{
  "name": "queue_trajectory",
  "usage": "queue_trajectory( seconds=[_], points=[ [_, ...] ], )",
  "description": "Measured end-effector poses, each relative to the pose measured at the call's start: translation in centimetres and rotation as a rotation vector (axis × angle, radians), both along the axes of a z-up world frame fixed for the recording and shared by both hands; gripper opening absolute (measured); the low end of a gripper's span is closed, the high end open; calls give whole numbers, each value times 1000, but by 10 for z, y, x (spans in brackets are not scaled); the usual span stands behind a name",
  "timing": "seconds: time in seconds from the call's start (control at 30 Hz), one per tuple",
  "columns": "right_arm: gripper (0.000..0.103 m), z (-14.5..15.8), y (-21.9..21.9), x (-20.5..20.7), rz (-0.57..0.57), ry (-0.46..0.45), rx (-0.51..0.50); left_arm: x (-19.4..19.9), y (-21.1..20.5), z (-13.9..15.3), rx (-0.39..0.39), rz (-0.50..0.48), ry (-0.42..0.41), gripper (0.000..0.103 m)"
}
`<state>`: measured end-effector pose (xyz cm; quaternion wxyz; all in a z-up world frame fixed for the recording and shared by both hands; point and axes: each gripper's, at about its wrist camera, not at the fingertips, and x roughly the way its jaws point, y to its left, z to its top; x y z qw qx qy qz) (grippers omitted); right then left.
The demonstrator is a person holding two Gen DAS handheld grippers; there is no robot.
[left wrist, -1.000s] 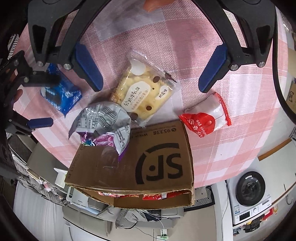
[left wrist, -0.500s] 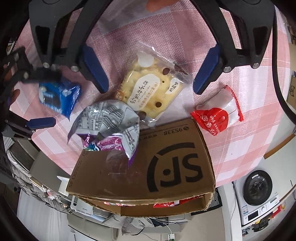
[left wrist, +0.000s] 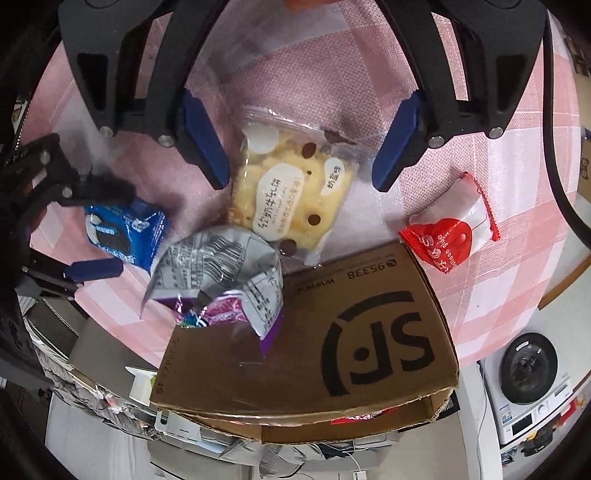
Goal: Organize snacks
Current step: 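Grasp the cream bun pack with the left gripper while the right gripper grasps the blue cookie pack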
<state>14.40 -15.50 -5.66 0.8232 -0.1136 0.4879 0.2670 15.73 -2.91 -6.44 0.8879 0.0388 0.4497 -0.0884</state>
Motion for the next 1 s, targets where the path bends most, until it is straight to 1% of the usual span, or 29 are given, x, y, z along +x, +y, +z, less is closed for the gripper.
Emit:
queue_trajectory(
  seconds=[0.07,0.23,0.3,0.4,0.53,0.6,0.63,0.7,0.73,0.8,0.97,1.0],
  points=[
    [84,-1,1,2,1,1,-2,4,1,-1,-4,-4,-6,76],
    [84,-3,6,-2,15,-5,-35,0,-5,-1,-4,-34,-17,63],
    [86,-4,9,-4,20,-4,-43,-3,-8,-1,-7,-48,-22,56],
    [87,-5,11,-6,25,-2,-48,-6,-14,1,10,-53,-28,55],
    [86,-3,9,-6,18,-4,-41,-9,-16,5,-7,-51,-29,55],
    [74,-1,6,-6,19,-7,-27,-13,-15,9,-22,-48,-39,55],
    [71,0,6,-6,21,-7,-19,-14,-15,12,-27,-47,-45,55],
    [57,2,6,-7,30,-10,-7,-20,-6,18,-43,-42,-61,55],
    [53,3,7,-7,38,-14,-3,-20,-5,20,-49,-42,-66,55],
    [48,4,9,-10,56,-29,2,-21,-3,24,-59,-42,-72,55],
    [46,7,12,-14,78,-41,12,-22,-3,32,-67,-41,-87,55],
    [46,9,12,-15,85,-48,15,-29,1,31,-67,-43,-90,55]
  ],
)
